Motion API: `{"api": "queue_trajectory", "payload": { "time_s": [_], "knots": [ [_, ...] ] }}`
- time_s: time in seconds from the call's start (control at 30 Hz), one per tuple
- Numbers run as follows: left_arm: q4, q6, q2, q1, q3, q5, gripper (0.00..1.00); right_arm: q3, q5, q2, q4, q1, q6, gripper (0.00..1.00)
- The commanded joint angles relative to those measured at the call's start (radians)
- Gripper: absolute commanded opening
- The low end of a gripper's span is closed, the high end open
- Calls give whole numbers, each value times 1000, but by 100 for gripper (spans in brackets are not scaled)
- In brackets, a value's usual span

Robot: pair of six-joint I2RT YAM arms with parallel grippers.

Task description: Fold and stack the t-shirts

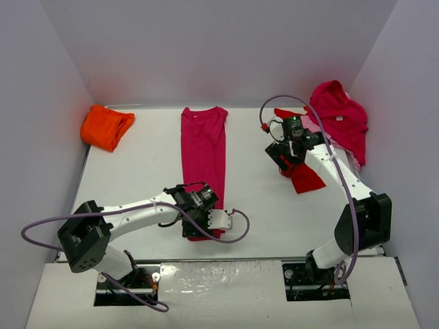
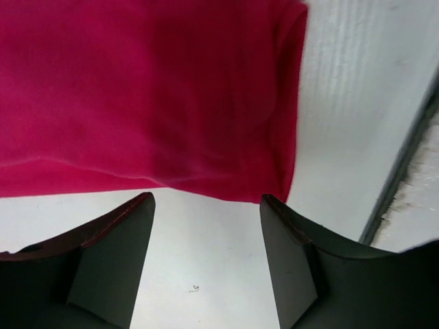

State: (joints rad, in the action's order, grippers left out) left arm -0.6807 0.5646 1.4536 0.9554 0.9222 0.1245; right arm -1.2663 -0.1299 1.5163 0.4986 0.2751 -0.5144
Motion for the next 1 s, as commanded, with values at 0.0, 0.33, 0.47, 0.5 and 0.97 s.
{"api": "queue_trajectory", "payload": {
  "time_s": [0.0,0.33,0.47,0.5,0.97],
  "knots": [
    [-90,-28,1,79,95,109,60,-21,-1,8,-40,-16,5,82],
    [-107,-39,1,106,77,171,59,-46,-32,43,-39,-25,19,82],
    [-83,-44,39,106,60,165,59,-39,-18,10,-38,-24,23,83],
    [-76,-44,46,106,59,164,59,-37,-18,4,-38,-25,24,83],
    [19,-57,199,105,63,73,52,-10,46,-99,-21,-24,40,85]
  ]
}}
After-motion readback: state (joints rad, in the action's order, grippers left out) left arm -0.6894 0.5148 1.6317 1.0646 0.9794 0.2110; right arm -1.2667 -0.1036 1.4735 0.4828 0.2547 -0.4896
